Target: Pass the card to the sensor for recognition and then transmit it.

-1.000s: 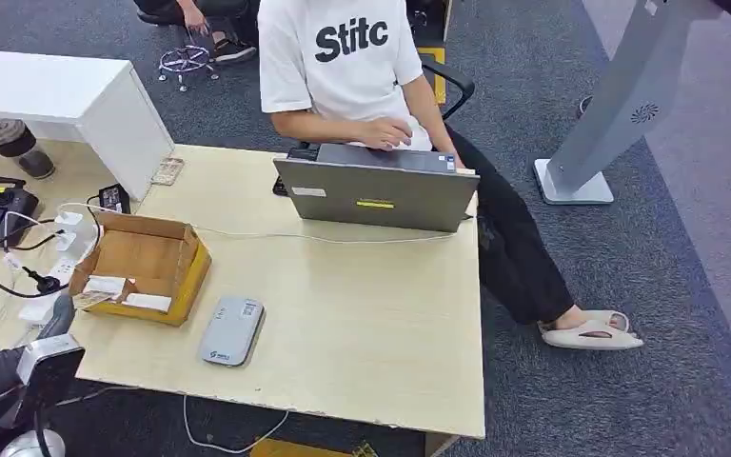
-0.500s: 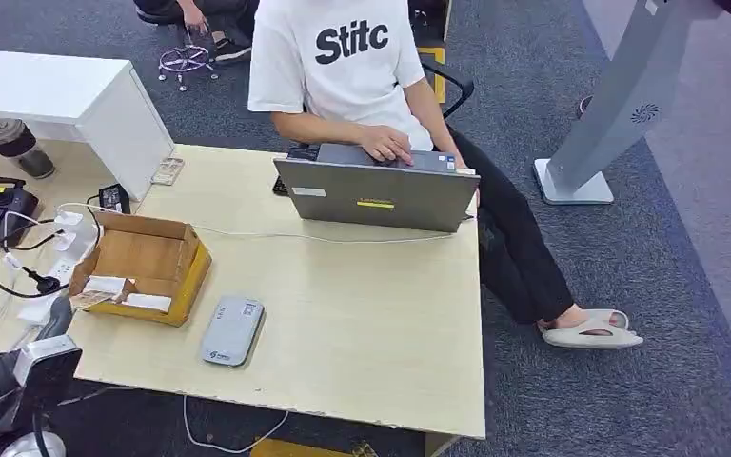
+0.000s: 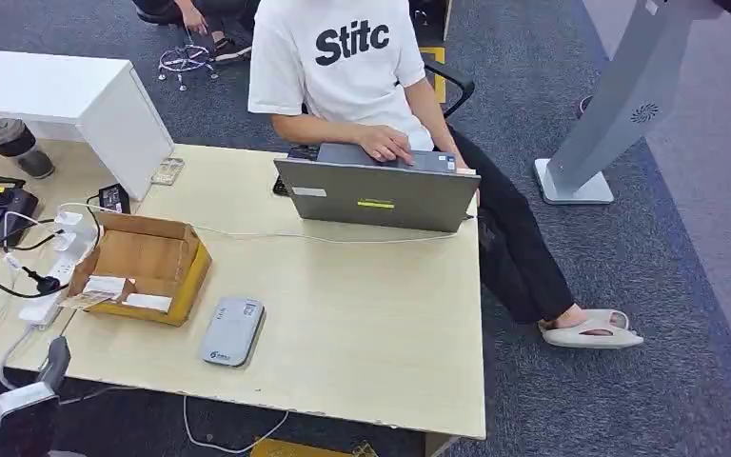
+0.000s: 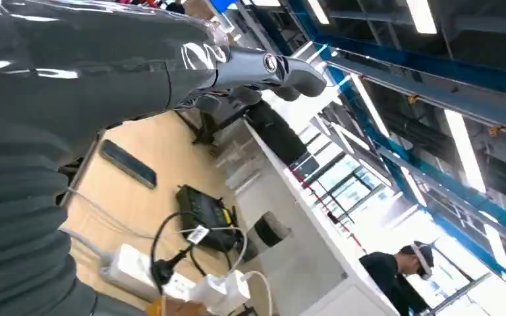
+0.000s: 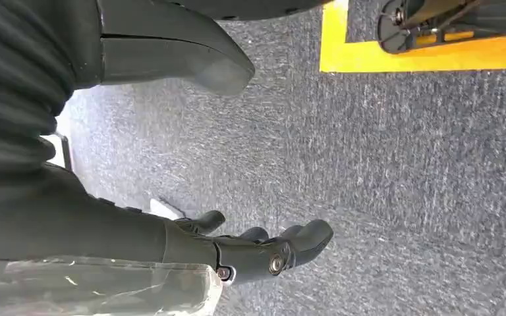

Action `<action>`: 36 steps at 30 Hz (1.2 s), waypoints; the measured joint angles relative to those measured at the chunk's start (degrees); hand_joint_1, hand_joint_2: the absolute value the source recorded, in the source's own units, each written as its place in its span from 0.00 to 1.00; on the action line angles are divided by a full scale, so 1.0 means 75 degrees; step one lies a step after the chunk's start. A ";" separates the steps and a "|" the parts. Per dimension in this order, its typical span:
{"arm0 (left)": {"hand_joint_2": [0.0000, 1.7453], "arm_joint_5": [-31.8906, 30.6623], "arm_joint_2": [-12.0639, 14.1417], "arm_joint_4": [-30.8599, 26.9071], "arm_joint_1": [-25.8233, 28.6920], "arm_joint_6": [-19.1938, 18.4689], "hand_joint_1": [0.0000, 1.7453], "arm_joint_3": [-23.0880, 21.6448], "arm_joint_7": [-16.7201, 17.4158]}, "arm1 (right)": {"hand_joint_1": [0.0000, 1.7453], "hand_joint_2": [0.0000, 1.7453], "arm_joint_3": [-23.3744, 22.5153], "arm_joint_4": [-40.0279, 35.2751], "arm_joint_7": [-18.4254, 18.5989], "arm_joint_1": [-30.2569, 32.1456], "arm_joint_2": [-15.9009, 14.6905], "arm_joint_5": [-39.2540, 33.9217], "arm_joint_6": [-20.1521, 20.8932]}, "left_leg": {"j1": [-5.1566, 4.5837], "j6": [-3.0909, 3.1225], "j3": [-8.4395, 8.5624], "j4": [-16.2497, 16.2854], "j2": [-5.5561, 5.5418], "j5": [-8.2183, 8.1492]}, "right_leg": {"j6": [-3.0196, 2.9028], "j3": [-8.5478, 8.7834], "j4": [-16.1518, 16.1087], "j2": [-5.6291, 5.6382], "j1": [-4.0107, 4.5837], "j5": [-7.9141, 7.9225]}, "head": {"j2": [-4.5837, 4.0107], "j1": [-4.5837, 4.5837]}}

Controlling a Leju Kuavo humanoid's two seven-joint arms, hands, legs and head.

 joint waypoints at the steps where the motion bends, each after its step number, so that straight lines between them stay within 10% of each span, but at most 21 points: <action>1: 1.00 0.0006 -0.0188 0.0009 -0.0003 -0.0215 0.00 0.0238 -0.0156 | 0.00 1.00 -0.0012 0.0000 -0.0012 0.0001 0.0000 0.0029 -0.0003 | 0.0000 0.0000 0.0000 0.0000 0.0000 0.0000 | 0.0000 0.0000 0.0000 0.0000 0.0000 0.0000 | 0.0000 0.0000; 10: 1.00 0.0422 -0.1210 0.0032 -0.0046 -0.0893 0.00 0.1787 -0.0502 | 0.00 1.00 -0.0064 0.0000 -0.0076 0.0008 0.0000 0.0131 -0.0117 | 0.0001 -0.0001 0.0006 0.0000 0.0000 0.0000 | 0.0000 0.0001 0.0000 0.0000 0.0002 0.0000 | 0.0000 -0.0003; 23: 1.00 0.0935 -0.1607 0.0073 -0.0090 -0.0981 0.00 0.2536 -0.0418 | 0.00 1.00 -0.0122 0.0000 0.0064 0.0007 0.0006 0.0160 -0.0140 | 0.0001 -0.0001 0.0003 0.0000 0.0000 0.0000 | 0.0000 0.0003 0.0000 -0.0004 0.0001 0.0000 | 0.0000 0.0000; 36: 1.00 0.1720 -0.1732 0.0828 0.0212 0.0379 0.00 0.2706 -0.0196 | 0.00 1.00 -0.0160 0.0000 -0.0041 0.0031 0.0055 0.0277 -0.0274 | 0.0000 -0.0001 0.0007 0.0000 -0.0002 -0.0001 | 0.0000 0.0002 0.0000 -0.0005 0.0001 -0.0002 | 0.0000 0.0000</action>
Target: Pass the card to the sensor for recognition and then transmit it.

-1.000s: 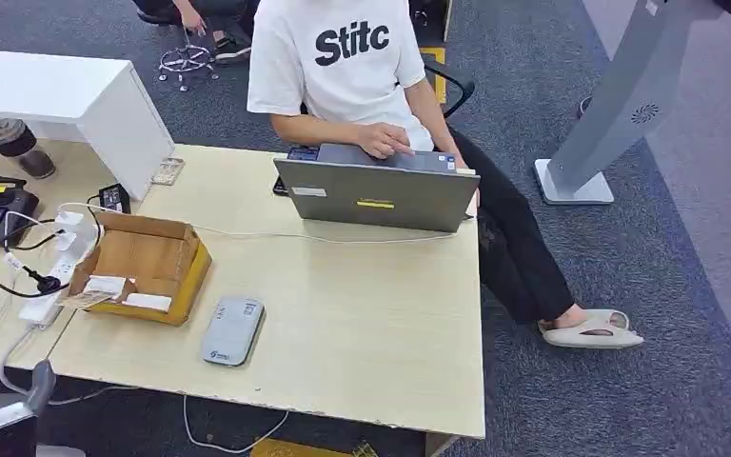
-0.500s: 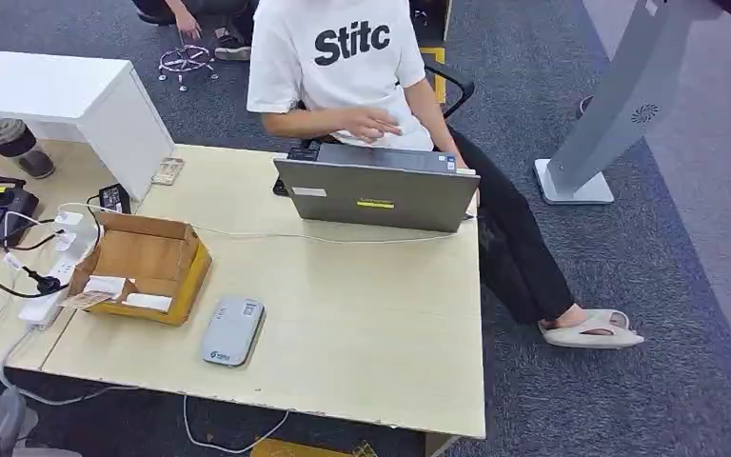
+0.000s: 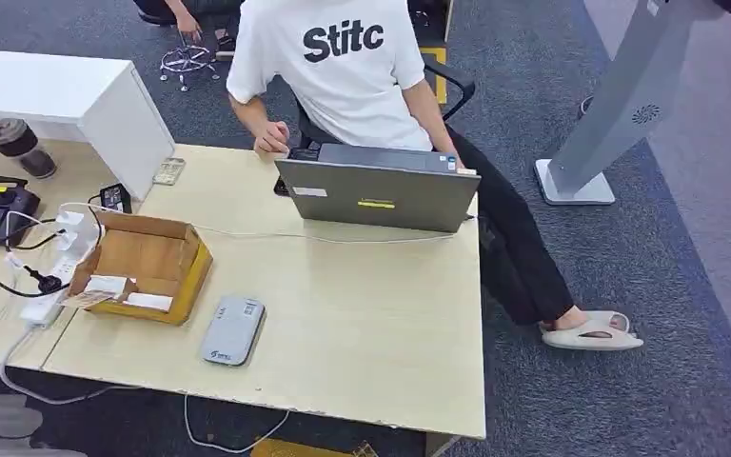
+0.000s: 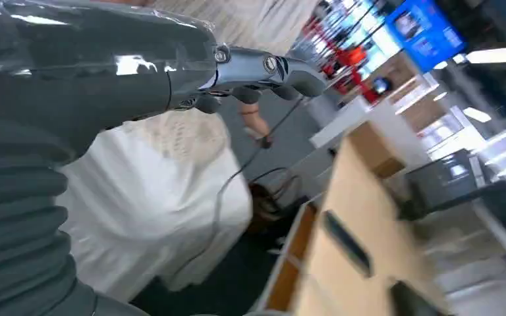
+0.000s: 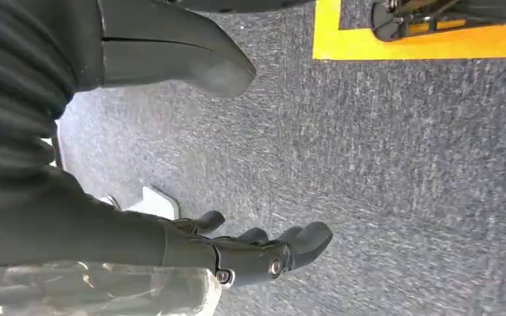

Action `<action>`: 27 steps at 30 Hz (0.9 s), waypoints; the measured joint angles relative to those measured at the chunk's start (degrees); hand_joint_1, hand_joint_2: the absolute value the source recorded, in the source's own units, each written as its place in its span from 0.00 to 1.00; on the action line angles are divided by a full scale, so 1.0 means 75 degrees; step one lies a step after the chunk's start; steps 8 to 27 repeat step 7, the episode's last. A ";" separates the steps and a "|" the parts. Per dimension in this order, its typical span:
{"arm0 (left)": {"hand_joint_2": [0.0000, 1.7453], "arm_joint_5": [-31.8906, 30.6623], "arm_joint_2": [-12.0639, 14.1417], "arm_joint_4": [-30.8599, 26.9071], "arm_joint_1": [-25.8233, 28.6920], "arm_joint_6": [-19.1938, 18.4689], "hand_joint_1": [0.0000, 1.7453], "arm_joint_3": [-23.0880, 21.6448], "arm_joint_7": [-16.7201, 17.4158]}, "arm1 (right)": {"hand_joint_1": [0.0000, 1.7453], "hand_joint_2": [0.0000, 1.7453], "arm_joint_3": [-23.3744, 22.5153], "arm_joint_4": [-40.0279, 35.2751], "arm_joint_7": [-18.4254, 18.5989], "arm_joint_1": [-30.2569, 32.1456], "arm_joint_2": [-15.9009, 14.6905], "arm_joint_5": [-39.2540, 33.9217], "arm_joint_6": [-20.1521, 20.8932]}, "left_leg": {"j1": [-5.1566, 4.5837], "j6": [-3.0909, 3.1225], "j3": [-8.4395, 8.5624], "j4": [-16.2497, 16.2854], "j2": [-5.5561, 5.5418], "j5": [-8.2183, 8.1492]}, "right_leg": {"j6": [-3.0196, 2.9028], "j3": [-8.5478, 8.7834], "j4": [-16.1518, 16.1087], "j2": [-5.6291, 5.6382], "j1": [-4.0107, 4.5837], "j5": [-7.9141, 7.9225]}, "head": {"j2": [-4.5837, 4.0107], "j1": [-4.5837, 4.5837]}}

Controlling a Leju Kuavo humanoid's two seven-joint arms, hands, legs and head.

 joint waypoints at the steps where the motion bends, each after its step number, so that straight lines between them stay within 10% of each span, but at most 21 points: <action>1: 1.00 0.0061 -0.0038 0.1040 -0.0067 0.0314 0.00 0.0006 0.0105 | 0.00 1.00 -0.0015 0.0000 -0.0186 0.0010 0.0052 -0.0009 -0.0067 | -0.0001 0.0000 -0.0002 0.0000 -0.0008 0.0000 | 0.0004 0.0004 -0.0001 -0.0006 -0.0001 -0.0003 | 0.0000 0.0000; 7: 1.00 -0.0394 -0.0017 0.3150 -0.0446 0.0343 0.00 0.0536 -0.0009 | 0.00 1.00 -0.0096 0.0000 -0.0081 0.0043 0.0093 -0.0009 -0.0125 | -0.0001 0.0001 0.0006 0.0000 -0.0003 0.0000 | 0.0004 0.0005 -0.0001 -0.0005 0.0000 -0.0003 | 0.0000 0.0006; 27: 1.00 -0.0394 -0.0017 0.3150 -0.0446 0.0343 0.00 0.0536 -0.0009 | 0.00 1.00 -0.0096 0.0000 -0.0081 0.0043 0.0093 -0.0009 -0.0125 | -0.0001 0.0001 0.0006 0.0000 -0.0003 0.0000 | 0.0004 0.0005 -0.0001 -0.0005 0.0000 -0.0003 | 0.0000 0.0006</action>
